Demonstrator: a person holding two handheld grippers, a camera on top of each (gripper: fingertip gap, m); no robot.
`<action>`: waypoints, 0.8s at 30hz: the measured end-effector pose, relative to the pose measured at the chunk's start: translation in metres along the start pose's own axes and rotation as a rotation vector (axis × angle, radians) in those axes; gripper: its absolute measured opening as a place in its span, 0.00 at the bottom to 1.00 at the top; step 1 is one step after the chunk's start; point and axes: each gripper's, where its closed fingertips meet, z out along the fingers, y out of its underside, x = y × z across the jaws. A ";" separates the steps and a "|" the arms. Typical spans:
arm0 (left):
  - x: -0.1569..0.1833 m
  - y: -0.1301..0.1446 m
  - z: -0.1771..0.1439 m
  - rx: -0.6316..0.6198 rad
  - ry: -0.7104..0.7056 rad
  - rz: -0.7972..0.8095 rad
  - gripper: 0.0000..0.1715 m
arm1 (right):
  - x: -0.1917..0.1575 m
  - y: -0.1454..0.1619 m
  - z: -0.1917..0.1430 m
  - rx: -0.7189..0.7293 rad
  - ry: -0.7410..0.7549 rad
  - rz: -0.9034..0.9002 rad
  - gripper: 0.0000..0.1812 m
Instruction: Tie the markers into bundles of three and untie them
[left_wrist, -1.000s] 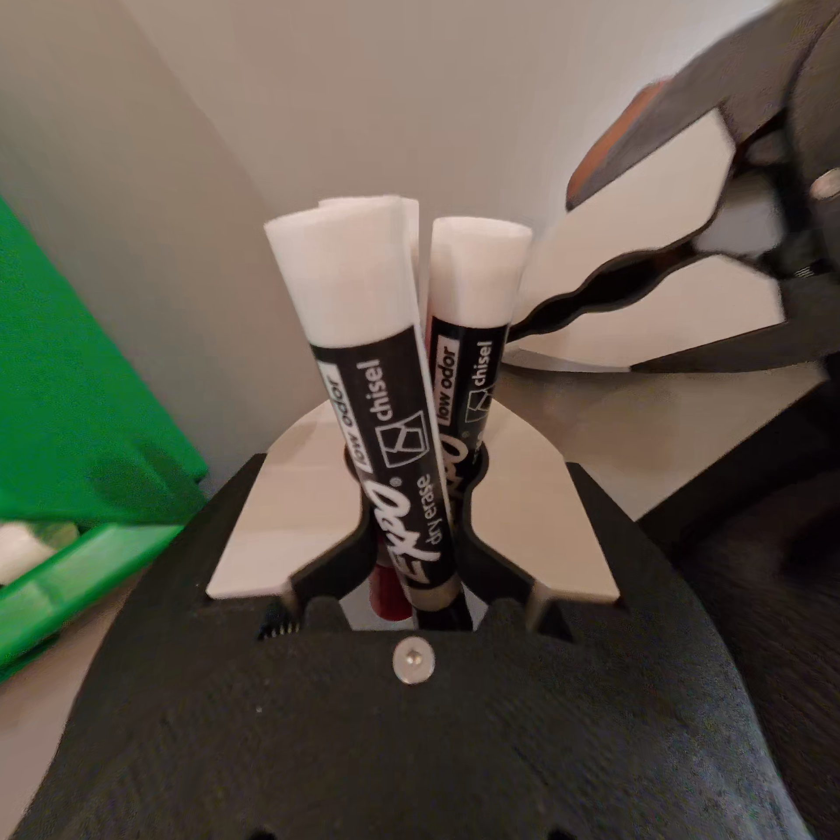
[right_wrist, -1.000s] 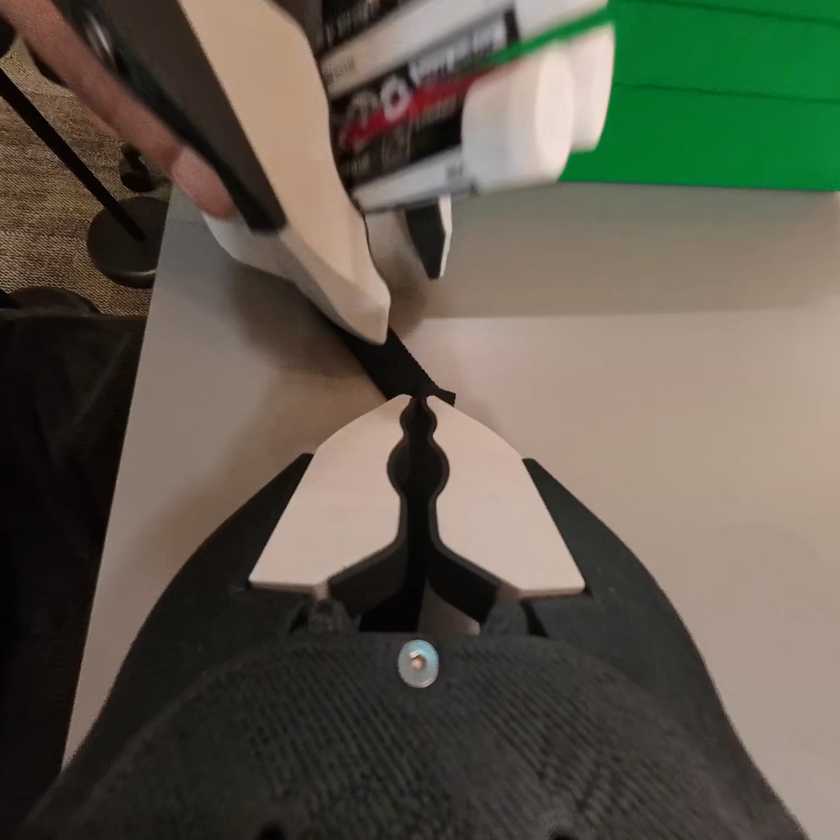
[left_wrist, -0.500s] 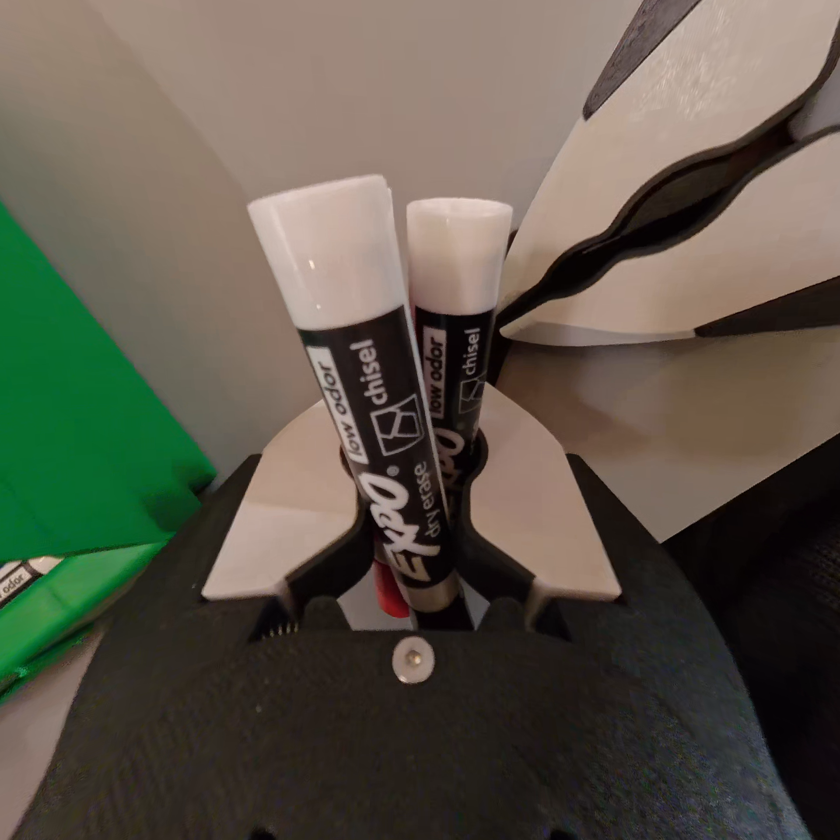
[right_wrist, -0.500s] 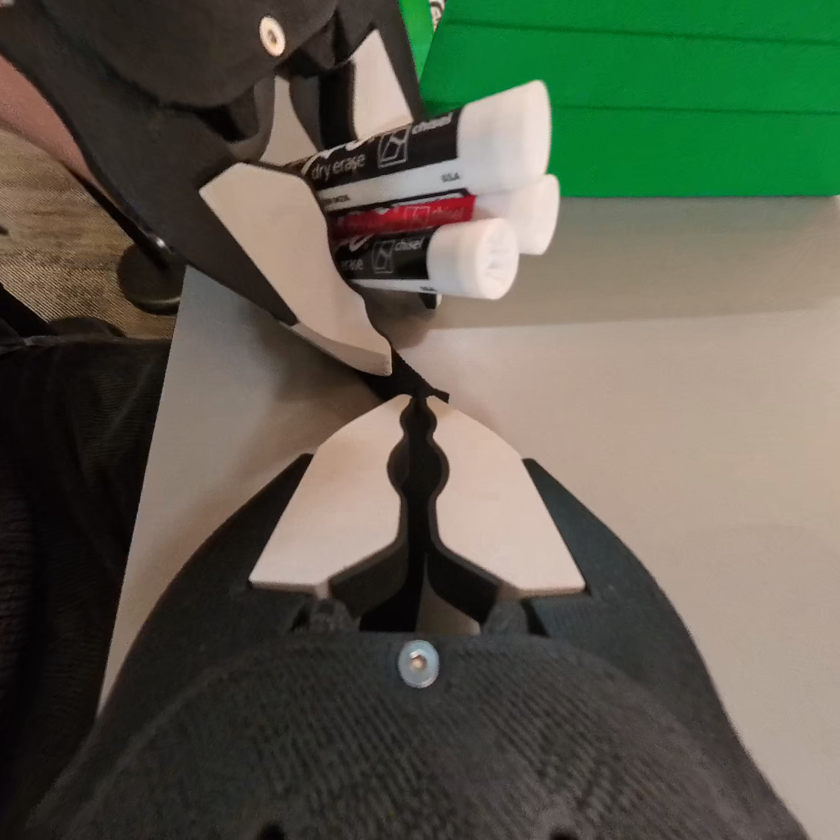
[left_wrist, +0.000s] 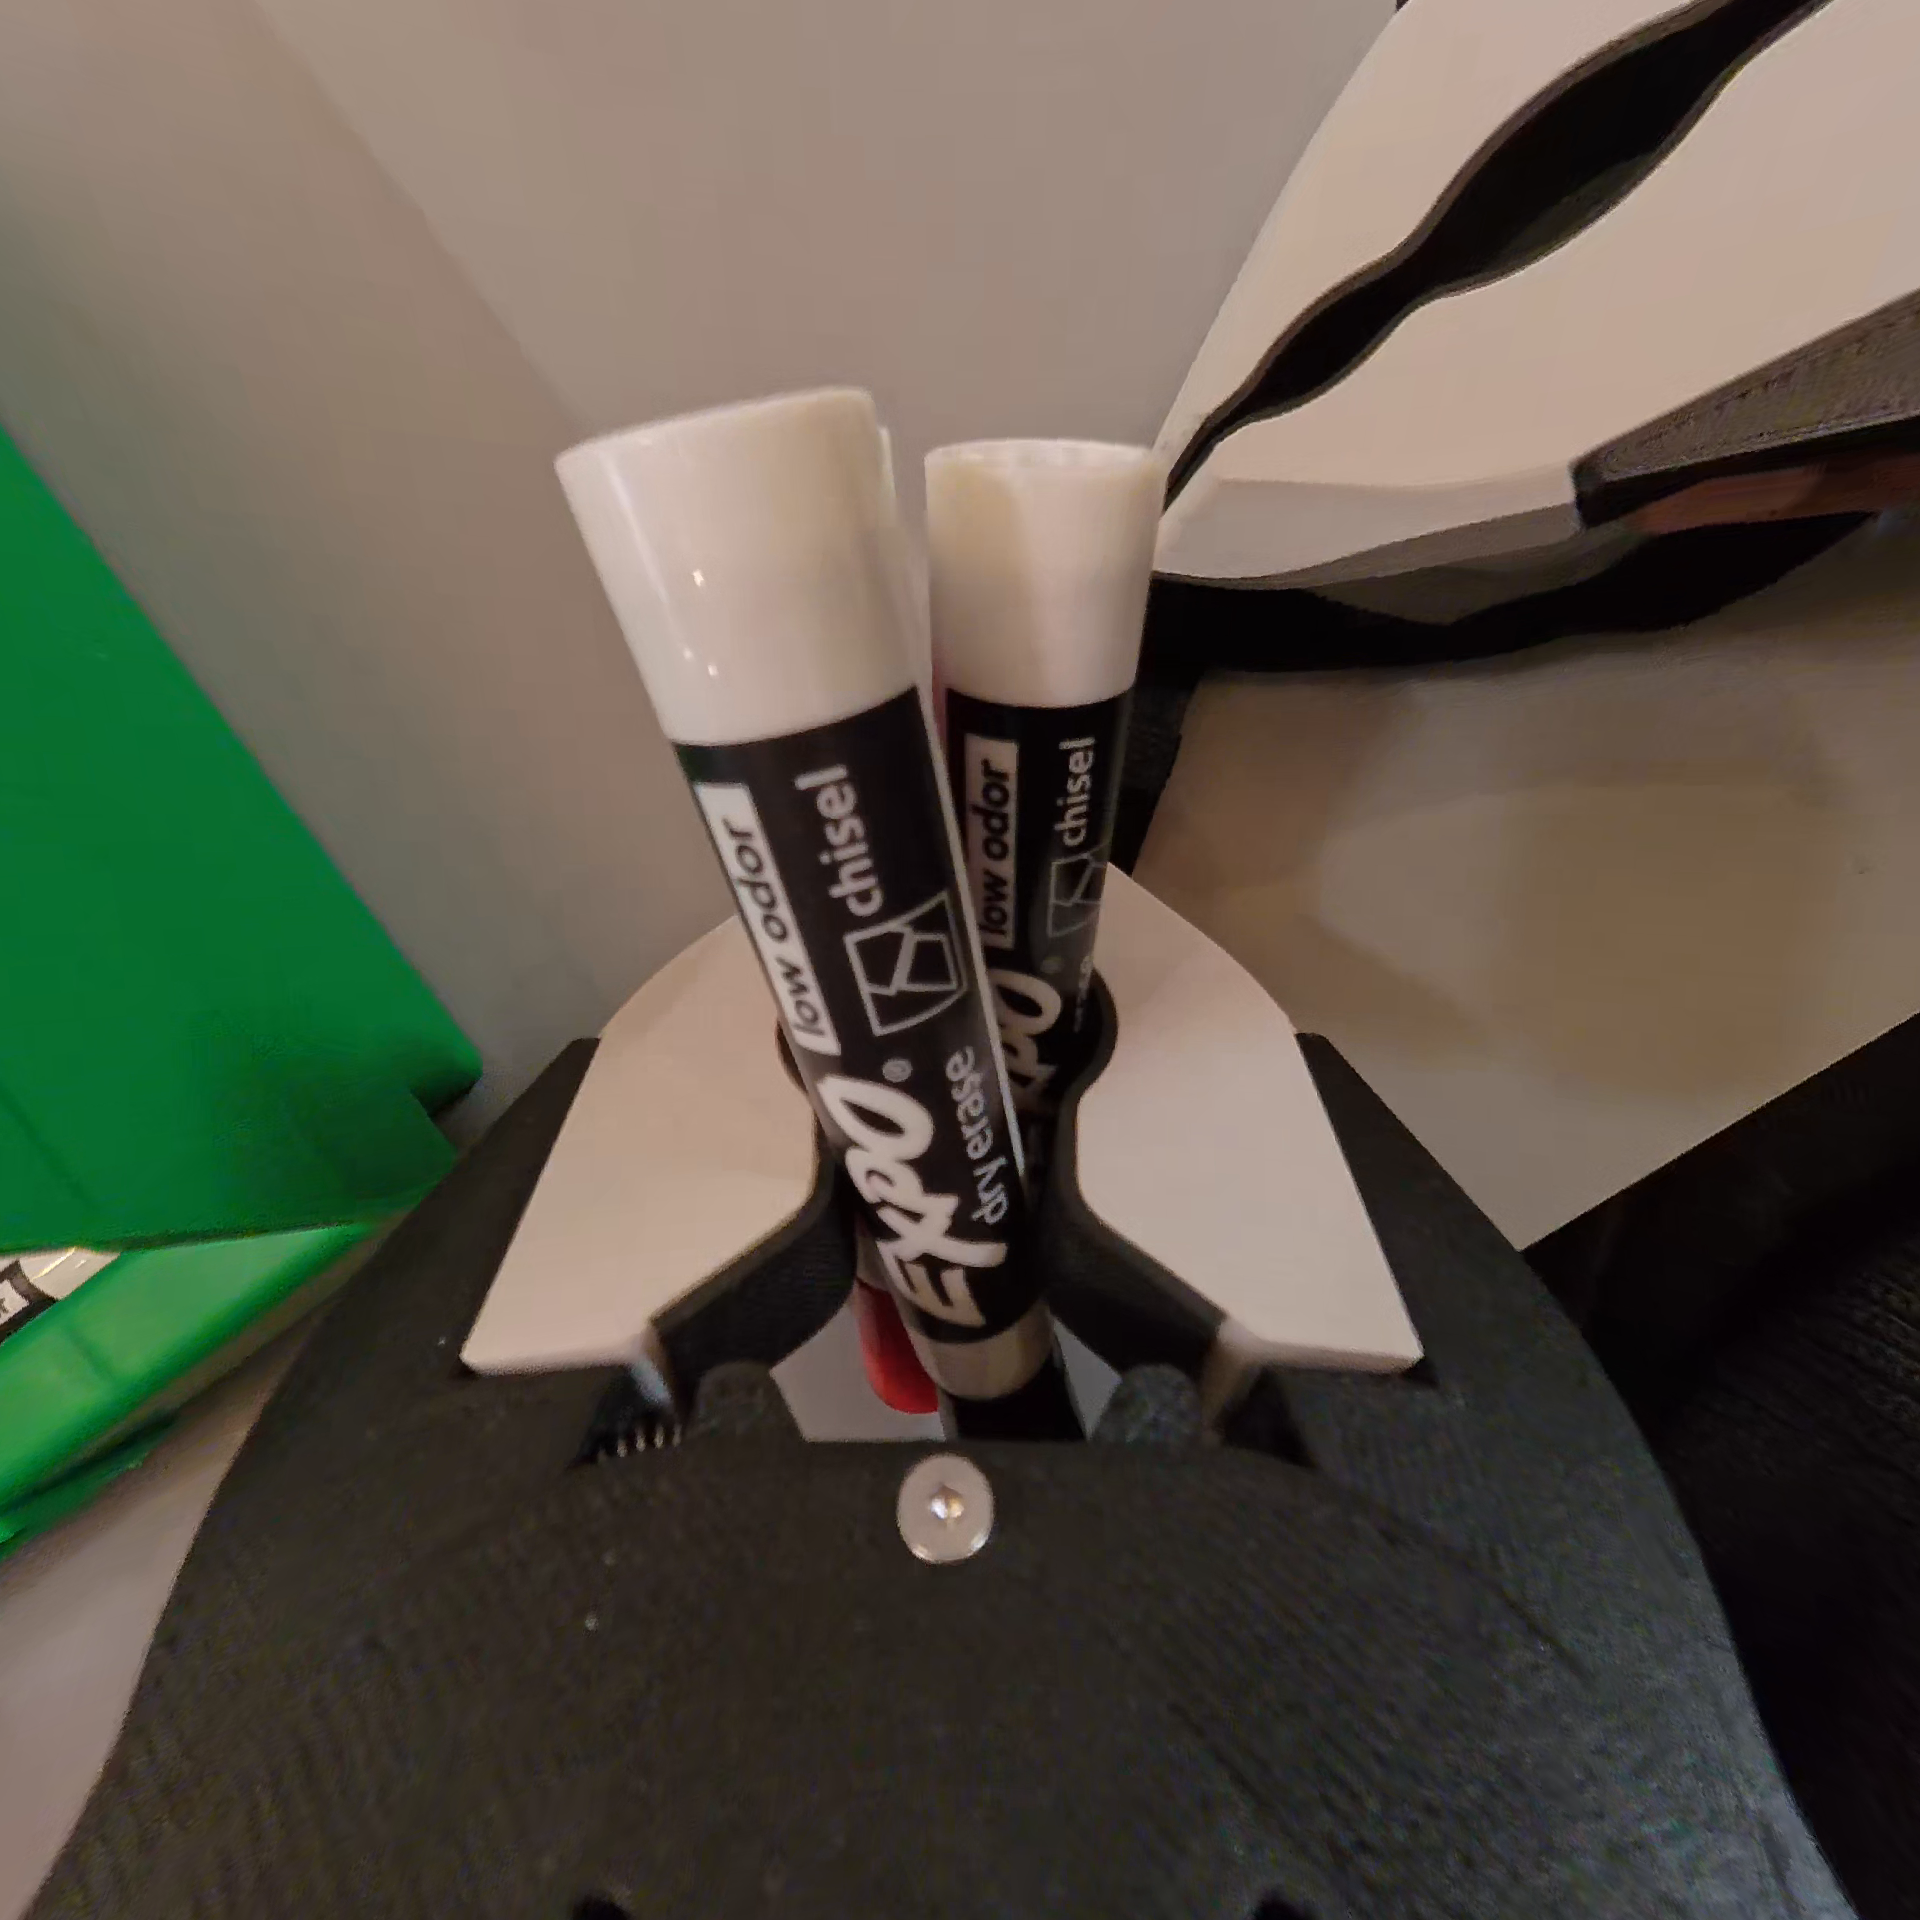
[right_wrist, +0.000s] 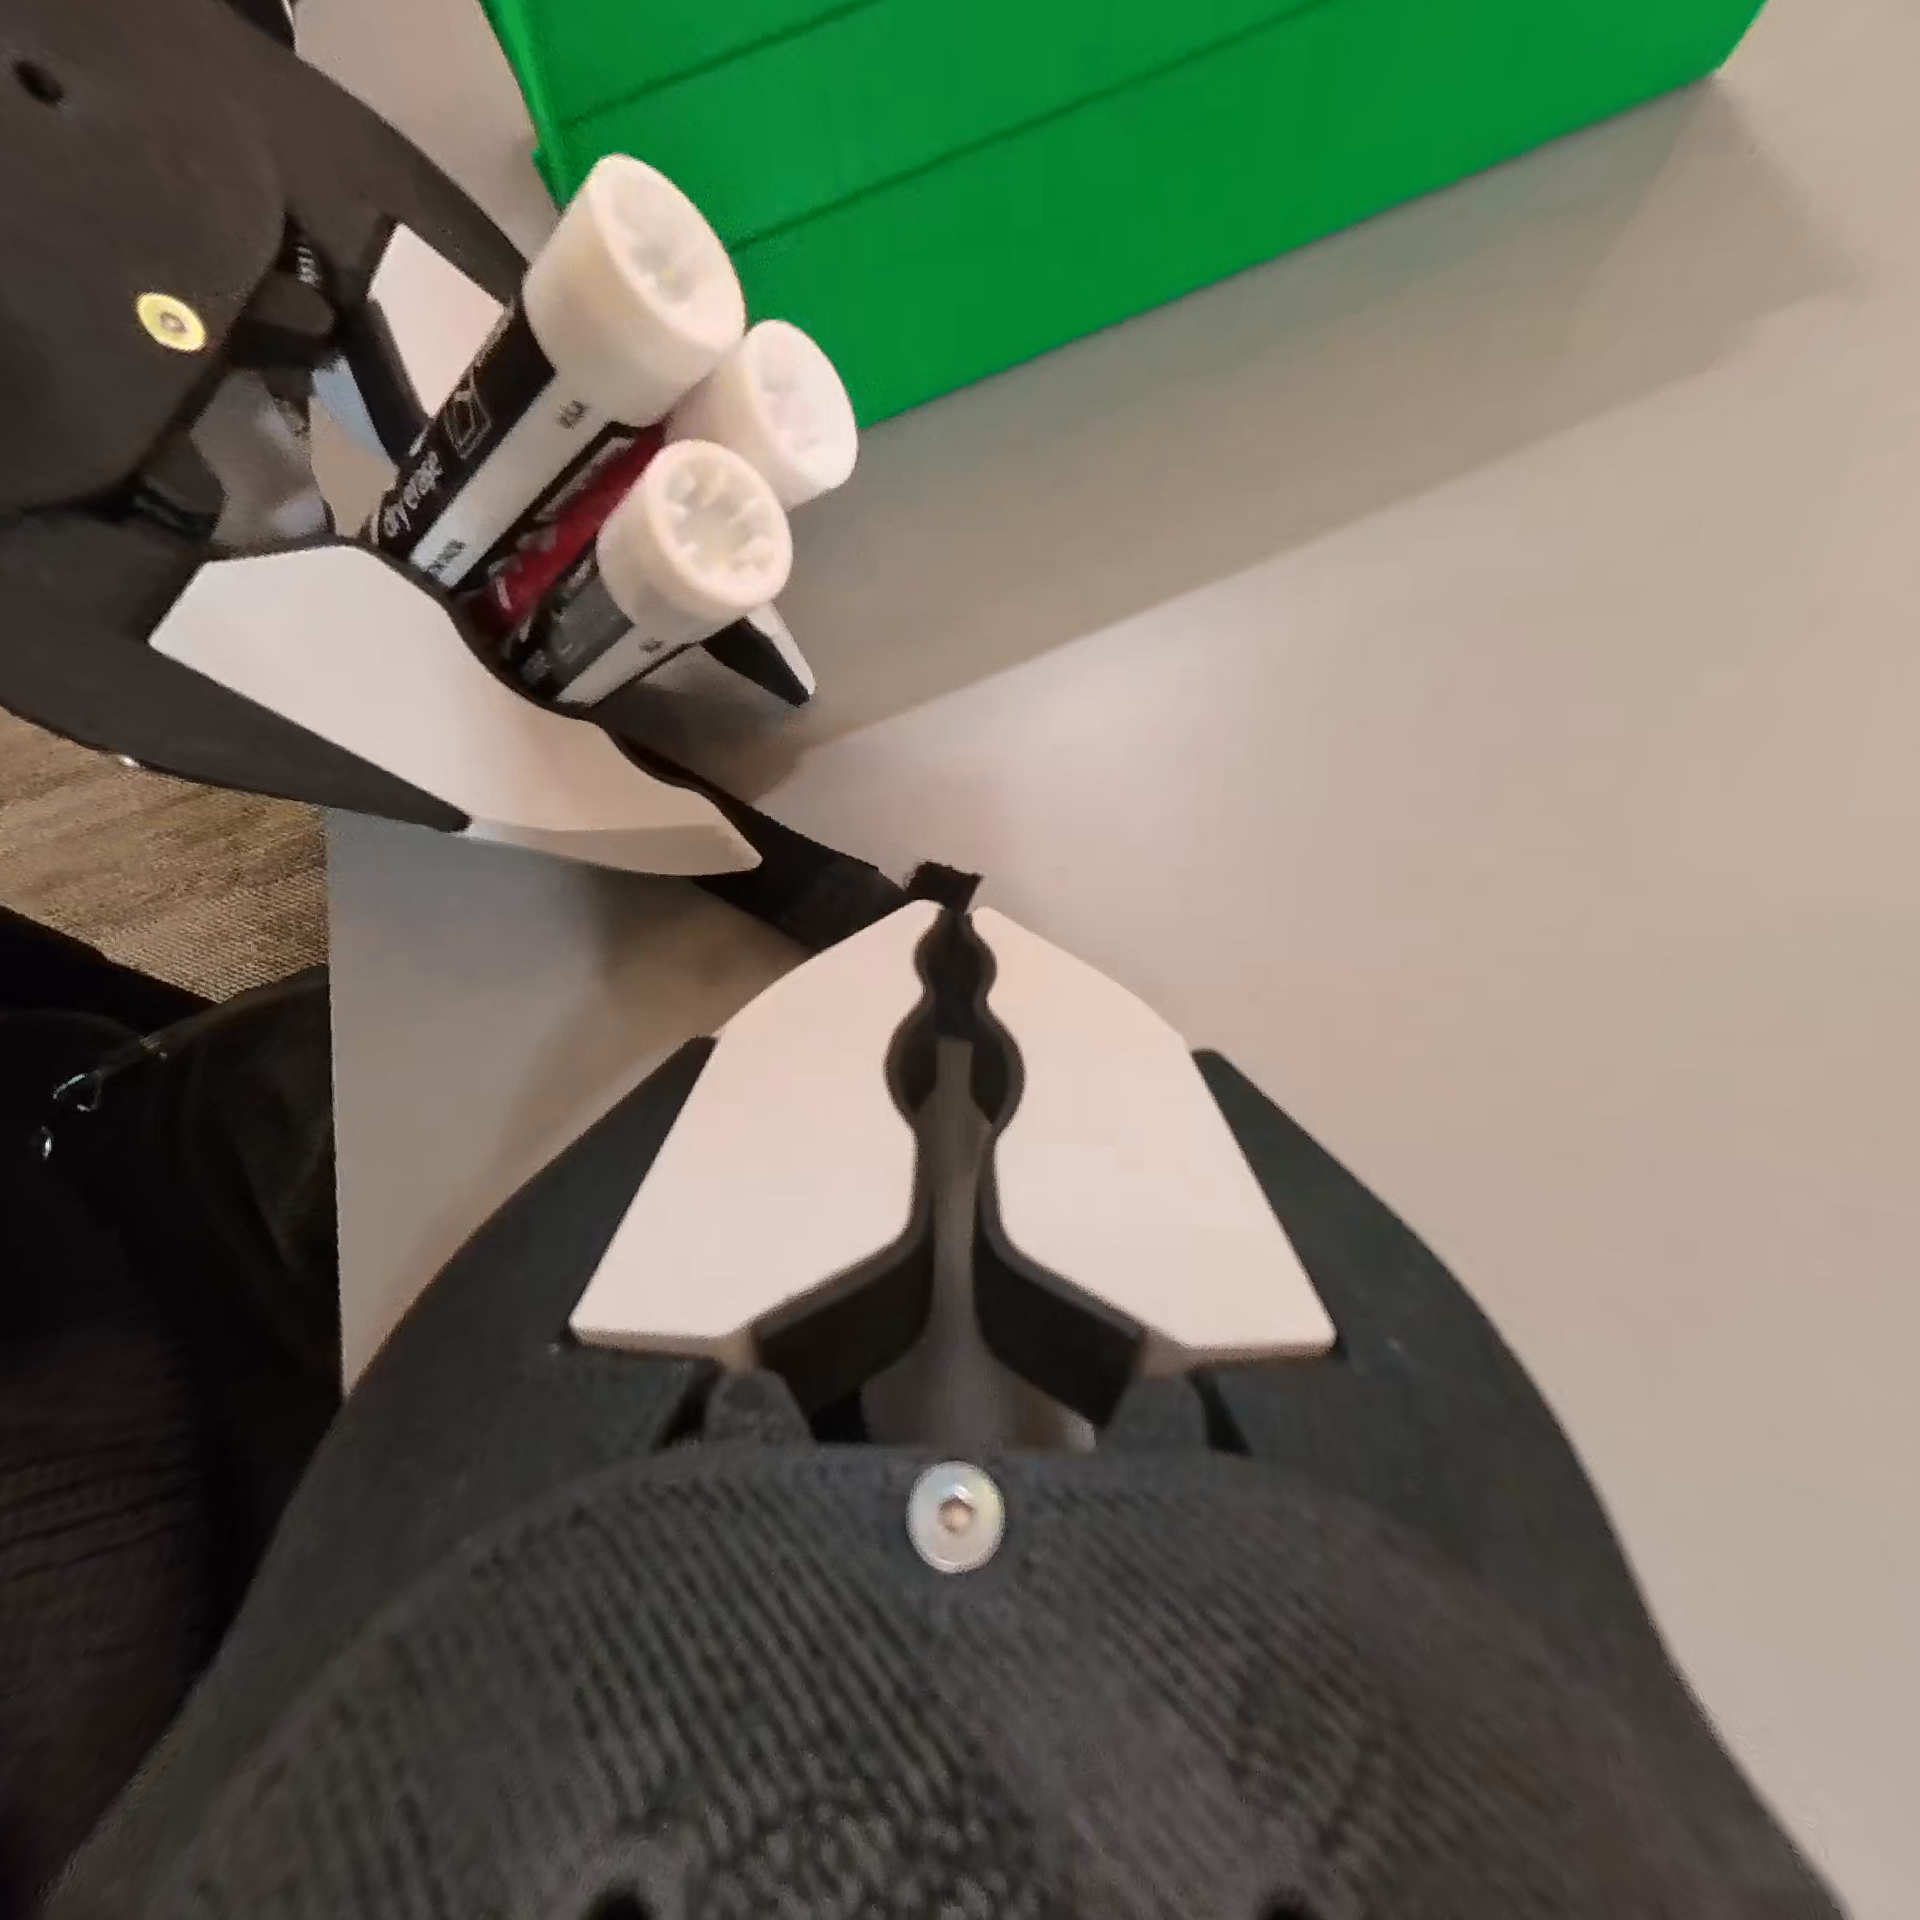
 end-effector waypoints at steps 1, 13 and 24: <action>0.000 0.000 0.000 0.000 0.000 0.001 0.27 | 0.000 -0.001 0.000 0.008 -0.001 0.017 0.00; -0.002 -0.002 0.002 0.006 -0.011 -0.017 0.27 | 0.011 -0.002 0.000 0.014 0.084 0.063 0.00; -0.004 0.000 0.000 -0.006 -0.012 -0.031 0.27 | 0.053 -0.029 -0.070 0.373 0.144 0.127 0.00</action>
